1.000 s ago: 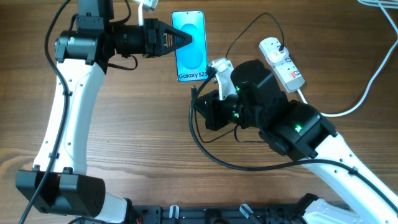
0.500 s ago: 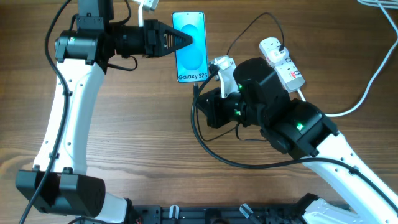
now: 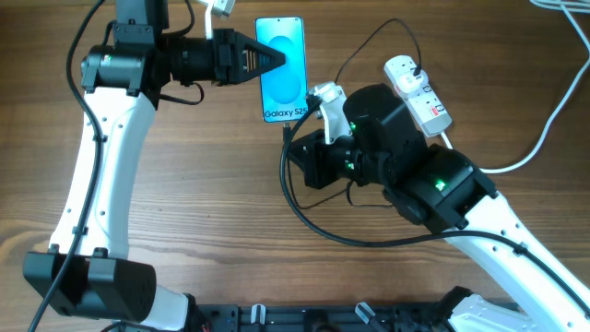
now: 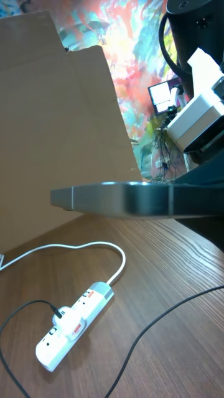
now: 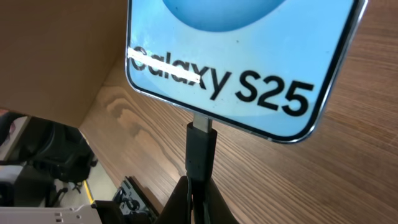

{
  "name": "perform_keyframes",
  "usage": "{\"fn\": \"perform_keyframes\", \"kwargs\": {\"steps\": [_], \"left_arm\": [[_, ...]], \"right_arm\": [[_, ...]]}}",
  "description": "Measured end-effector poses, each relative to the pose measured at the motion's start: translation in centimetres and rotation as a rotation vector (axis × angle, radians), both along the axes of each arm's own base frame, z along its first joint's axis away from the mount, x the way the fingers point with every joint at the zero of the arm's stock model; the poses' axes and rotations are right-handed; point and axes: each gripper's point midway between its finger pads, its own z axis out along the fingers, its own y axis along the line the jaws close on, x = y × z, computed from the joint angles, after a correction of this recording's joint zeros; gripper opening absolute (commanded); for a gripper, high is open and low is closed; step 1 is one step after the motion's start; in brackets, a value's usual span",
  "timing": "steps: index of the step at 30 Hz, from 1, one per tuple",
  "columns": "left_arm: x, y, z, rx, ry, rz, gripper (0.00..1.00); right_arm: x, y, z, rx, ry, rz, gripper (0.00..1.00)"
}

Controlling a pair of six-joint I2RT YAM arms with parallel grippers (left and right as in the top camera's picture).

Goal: Plug charger to phone and switch on socket

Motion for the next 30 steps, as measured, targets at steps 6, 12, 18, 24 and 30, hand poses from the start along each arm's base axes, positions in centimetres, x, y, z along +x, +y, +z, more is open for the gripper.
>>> {"fn": "perform_keyframes", "kwargs": {"steps": [6,12,18,24,30], "left_arm": [[0.00,0.00,0.00,0.000,-0.004,-0.001,0.04],[0.00,0.00,0.02,0.003,-0.022,-0.005,0.04],[-0.06,-0.02,0.06,-0.001,-0.022,-0.009,0.04],[-0.13,-0.05,0.13,-0.005,-0.021,-0.013,0.04],[-0.13,-0.05,0.13,-0.005,-0.022,-0.013,0.04]], "right_arm": [[-0.09,0.05,0.01,0.003,0.003,0.005,0.05],[-0.14,0.09,0.03,0.003,0.002,0.010,0.05],[-0.14,0.08,0.03,0.002,-0.001,0.011,0.05],[-0.13,0.06,0.00,0.000,-0.001,0.011,0.05],[-0.14,0.06,-0.01,0.000,0.000,0.011,0.05]]}}
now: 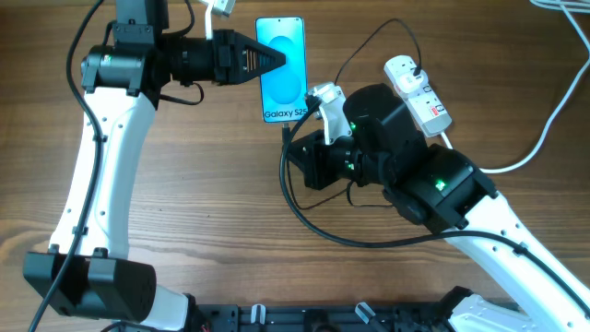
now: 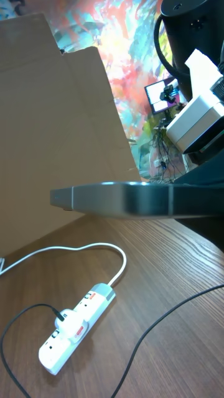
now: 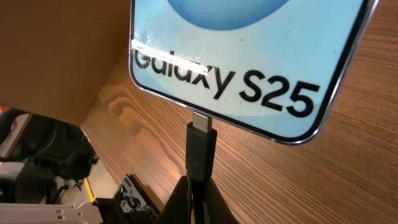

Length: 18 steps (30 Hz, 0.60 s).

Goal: Plug charger to phone and switch on socket

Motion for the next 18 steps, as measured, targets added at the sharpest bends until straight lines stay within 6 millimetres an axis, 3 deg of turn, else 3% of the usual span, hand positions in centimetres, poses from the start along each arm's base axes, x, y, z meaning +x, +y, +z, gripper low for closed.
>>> {"fn": "perform_keyframes", "kwargs": {"steps": [18], "left_arm": [[0.02,0.00,0.01,0.003,-0.023,-0.004,0.04]], "right_arm": [[0.39,-0.39,-0.05,-0.001,0.002,-0.014,0.04]]}}
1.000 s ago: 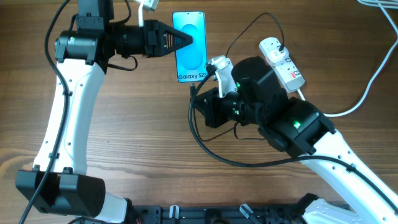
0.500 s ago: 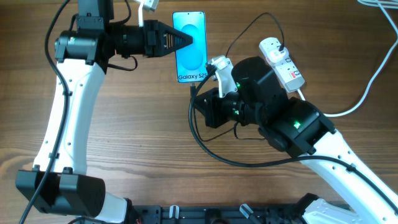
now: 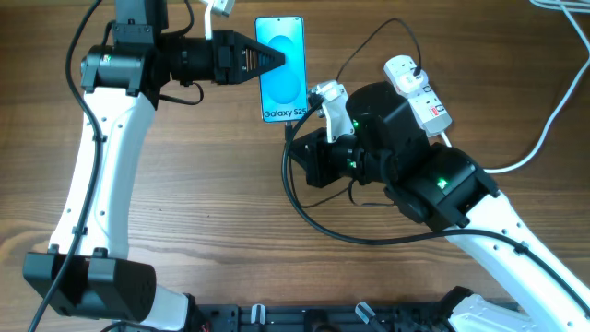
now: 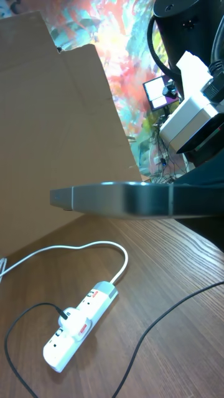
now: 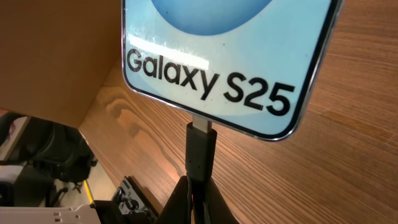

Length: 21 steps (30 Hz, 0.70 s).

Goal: Plug charger to phone and switch on socket

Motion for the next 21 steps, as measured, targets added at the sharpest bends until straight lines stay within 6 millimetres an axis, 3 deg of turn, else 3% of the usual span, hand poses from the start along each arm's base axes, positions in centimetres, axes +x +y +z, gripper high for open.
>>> {"fn": "perform_keyframes", "kwargs": {"steps": [21], "left_arm": [[-0.05,-0.02,0.05,-0.003,0.000,-0.003,0.04]], "right_arm": [[-0.14,0.19,0.17,0.011,0.002,0.011,0.05]]}}
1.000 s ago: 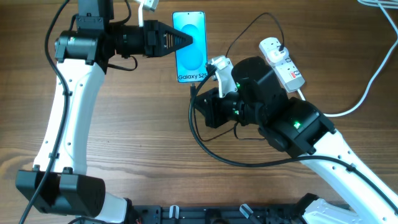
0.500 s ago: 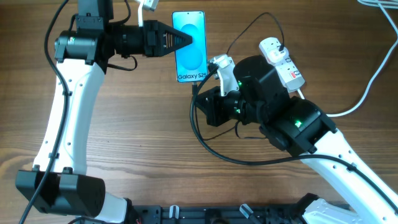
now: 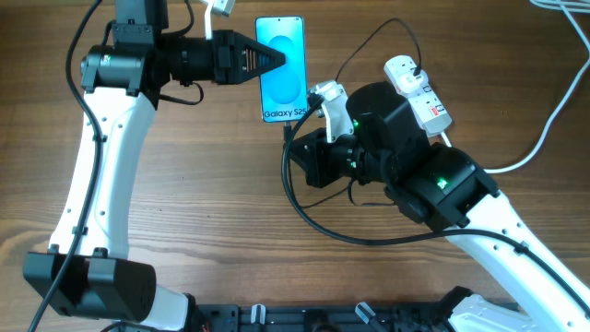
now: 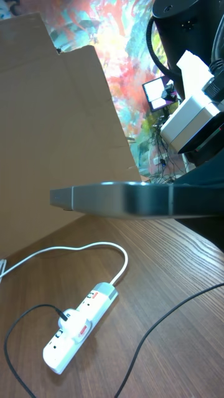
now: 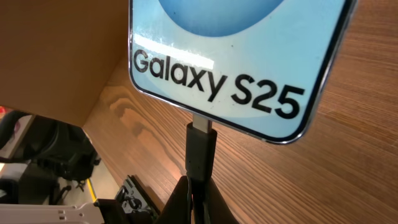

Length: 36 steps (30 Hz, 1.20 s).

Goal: Plug charger to phone and switch on socket

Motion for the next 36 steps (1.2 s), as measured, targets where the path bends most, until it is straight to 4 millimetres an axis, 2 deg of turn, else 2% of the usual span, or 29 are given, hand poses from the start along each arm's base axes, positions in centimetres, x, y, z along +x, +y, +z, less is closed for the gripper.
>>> {"fn": "perform_keyframes", "kwargs": {"steps": [36], "left_arm": [[-0.67,0.03,-0.47,0.009,0.005,-0.018,0.04]], "right_arm": [[-0.34,0.13,-0.12,-0.004,0.000,0.030,0.05]]}}
